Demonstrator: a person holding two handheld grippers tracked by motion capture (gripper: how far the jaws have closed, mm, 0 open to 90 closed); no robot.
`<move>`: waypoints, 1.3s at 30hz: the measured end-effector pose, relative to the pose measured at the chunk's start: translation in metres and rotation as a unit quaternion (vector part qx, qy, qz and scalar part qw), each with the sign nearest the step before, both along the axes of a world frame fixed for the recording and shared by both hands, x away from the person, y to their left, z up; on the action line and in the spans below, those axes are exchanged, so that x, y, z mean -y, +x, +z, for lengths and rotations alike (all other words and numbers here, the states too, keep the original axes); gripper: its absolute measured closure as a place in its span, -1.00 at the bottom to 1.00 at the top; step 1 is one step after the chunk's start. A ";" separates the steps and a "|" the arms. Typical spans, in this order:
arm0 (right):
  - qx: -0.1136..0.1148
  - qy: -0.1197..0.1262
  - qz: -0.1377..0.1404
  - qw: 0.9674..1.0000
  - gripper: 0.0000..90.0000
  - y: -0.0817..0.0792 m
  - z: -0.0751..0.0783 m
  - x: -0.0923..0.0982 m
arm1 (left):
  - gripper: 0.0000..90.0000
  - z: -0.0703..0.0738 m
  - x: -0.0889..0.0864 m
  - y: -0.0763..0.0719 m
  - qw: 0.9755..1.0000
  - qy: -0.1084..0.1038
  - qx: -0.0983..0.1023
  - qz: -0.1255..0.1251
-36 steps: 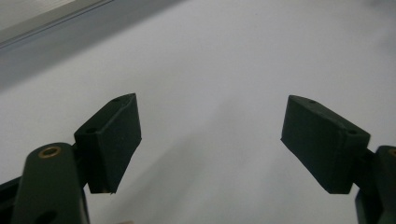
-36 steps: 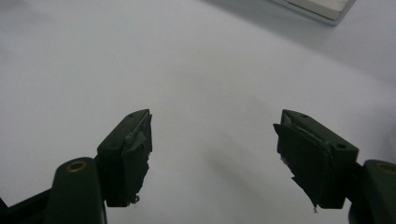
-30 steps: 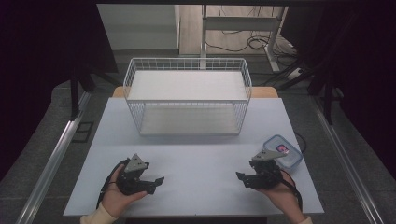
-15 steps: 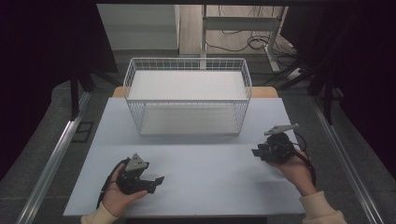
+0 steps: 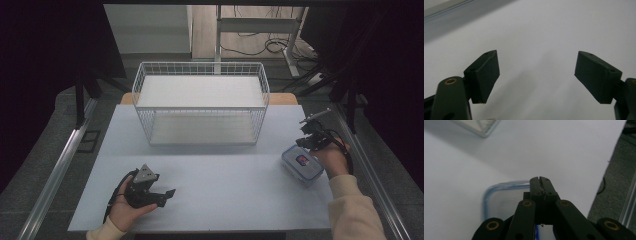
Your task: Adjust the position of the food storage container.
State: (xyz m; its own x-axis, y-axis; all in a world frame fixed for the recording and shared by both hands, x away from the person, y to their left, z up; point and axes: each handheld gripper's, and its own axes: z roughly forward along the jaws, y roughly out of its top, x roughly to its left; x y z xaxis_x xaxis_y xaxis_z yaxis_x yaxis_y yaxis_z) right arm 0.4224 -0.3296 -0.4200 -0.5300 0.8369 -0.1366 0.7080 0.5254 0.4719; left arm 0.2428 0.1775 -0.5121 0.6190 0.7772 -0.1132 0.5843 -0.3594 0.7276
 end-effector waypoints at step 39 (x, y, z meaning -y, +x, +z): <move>-0.049 -0.073 0.166 0.982 0.98 -0.012 -0.036 -0.048 | -0.55 -0.001 -0.001 0.000 1.000 -0.001 -0.007 0.008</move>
State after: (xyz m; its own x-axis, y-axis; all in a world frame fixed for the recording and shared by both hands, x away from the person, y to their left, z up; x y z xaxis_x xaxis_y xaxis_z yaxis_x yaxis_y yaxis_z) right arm 0.4104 -0.2812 -0.4558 -0.7869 0.5907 -0.1782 0.5240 0.7923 0.3124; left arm 0.2432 0.1790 -0.5132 0.6056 0.7861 -0.1234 0.5993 -0.3485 0.7207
